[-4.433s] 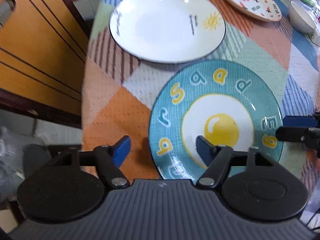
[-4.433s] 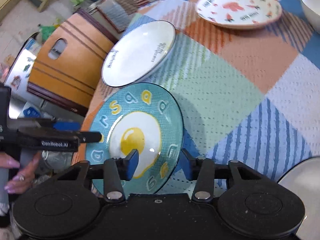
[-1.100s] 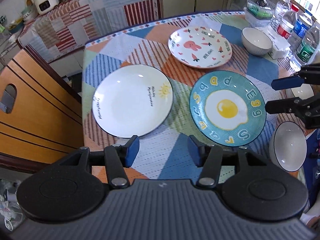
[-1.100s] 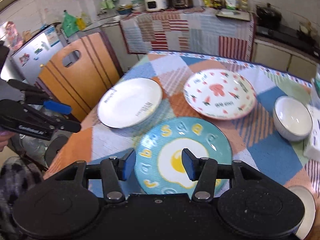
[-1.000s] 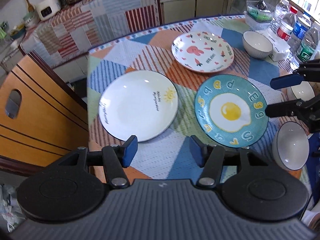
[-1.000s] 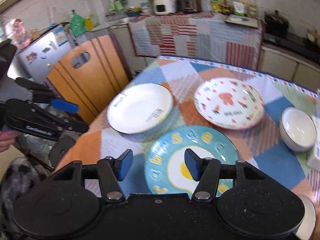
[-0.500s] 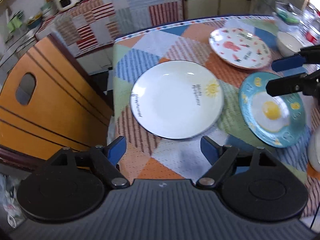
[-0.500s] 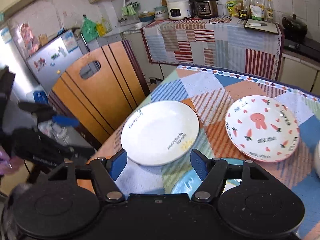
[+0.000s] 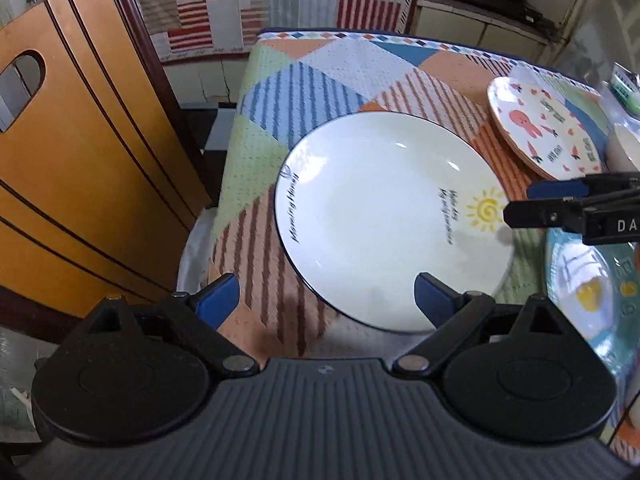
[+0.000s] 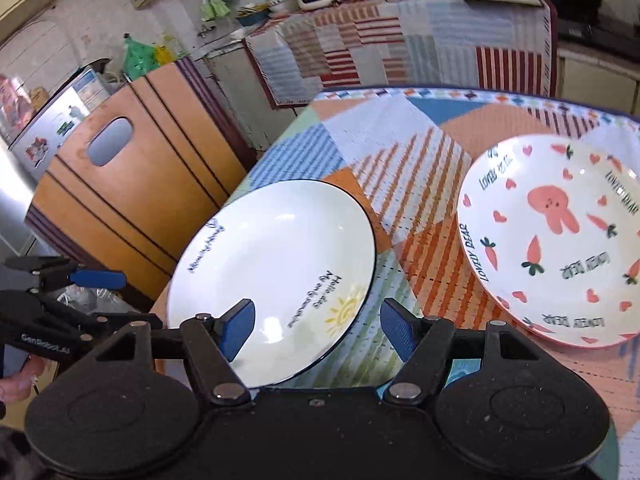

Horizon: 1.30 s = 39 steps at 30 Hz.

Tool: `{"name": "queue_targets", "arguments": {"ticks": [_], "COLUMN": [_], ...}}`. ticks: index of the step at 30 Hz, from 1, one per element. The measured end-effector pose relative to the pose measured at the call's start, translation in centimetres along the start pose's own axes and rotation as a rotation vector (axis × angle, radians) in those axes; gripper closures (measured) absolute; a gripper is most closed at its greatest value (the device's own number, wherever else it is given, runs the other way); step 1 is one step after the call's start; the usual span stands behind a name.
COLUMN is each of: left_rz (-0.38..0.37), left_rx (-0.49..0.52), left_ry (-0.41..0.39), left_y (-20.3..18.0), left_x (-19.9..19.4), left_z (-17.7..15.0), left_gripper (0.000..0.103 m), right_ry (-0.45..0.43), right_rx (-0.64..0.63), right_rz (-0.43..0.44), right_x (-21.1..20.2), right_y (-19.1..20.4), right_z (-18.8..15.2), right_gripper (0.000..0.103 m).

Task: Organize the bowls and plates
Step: 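Grasp the rim of the white 'Morning Honey' plate with the right gripper, then carry the white plate onto the blue plate and open the right gripper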

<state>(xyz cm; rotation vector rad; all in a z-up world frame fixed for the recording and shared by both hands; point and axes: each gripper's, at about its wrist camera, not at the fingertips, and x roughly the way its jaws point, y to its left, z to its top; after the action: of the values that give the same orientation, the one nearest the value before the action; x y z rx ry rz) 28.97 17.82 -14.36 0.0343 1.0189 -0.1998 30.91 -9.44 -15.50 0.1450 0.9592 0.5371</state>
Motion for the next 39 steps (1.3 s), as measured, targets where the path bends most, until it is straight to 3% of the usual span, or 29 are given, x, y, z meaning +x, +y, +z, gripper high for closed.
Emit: {"name": "queue_targets", "arguments": {"ticks": [7, 9, 12, 13, 14, 15, 19, 21, 26, 32, 39], "left_rz": [-0.034, -0.041, -0.05, -0.057, -0.065, -0.07, -0.069, -0.1, -0.078, 0.001, 0.024], "left_rx": [-0.035, -0.05, -0.083, -0.099, -0.114, -0.126, -0.133, -0.153, -0.166, -0.159, -0.16], "left_ry": [0.006, 0.01, 0.031, 0.044, 0.055, 0.066, 0.071, 0.069, 0.042, 0.008, 0.031], "left_y": [1.0, 1.2, 1.6, 1.7, 1.9, 2.0, 2.0, 2.0, 1.7, 1.0, 1.1], "left_x": [1.8, 2.3, 3.1, 3.3, 3.6, 4.0, 4.9, 5.0, 4.8, 3.9, 2.9], "left_z": [0.9, 1.0, 0.9, 0.8, 0.7, 0.5, 0.2, 0.2, -0.2, -0.5, -1.1], "left_gripper": [0.011, 0.013, 0.023, 0.026, 0.032, 0.046, 0.069, 0.075, 0.075, 0.075, 0.071], "right_ry": [0.002, 0.021, 0.055, 0.083, 0.113, 0.11, 0.099, 0.095, 0.087, 0.084, 0.097], "right_rx": [0.003, 0.0, 0.002, 0.003, 0.013, 0.042, 0.08, 0.09, 0.116, 0.045, -0.026], "right_rz": [-0.005, -0.001, 0.0, -0.008, -0.014, -0.008, -0.008, -0.002, 0.027, 0.034, 0.048], "right_x": [2.2, 2.9, 3.8, 4.1, 4.5, 4.5, 4.5, 4.6, 4.7, 4.1, 3.3], "right_y": [-1.1, -1.1, -1.2, -1.2, -1.3, -1.5, -1.5, -1.7, -2.5, -1.6, 0.3], "right_z": [0.3, 0.5, 0.6, 0.6, 0.5, 0.4, 0.0, 0.0, 0.0, -0.5, -1.0], "right_gripper": [0.034, 0.047, 0.066, 0.08, 0.08, 0.08, 0.081, 0.081, 0.083, 0.082, 0.081]}}
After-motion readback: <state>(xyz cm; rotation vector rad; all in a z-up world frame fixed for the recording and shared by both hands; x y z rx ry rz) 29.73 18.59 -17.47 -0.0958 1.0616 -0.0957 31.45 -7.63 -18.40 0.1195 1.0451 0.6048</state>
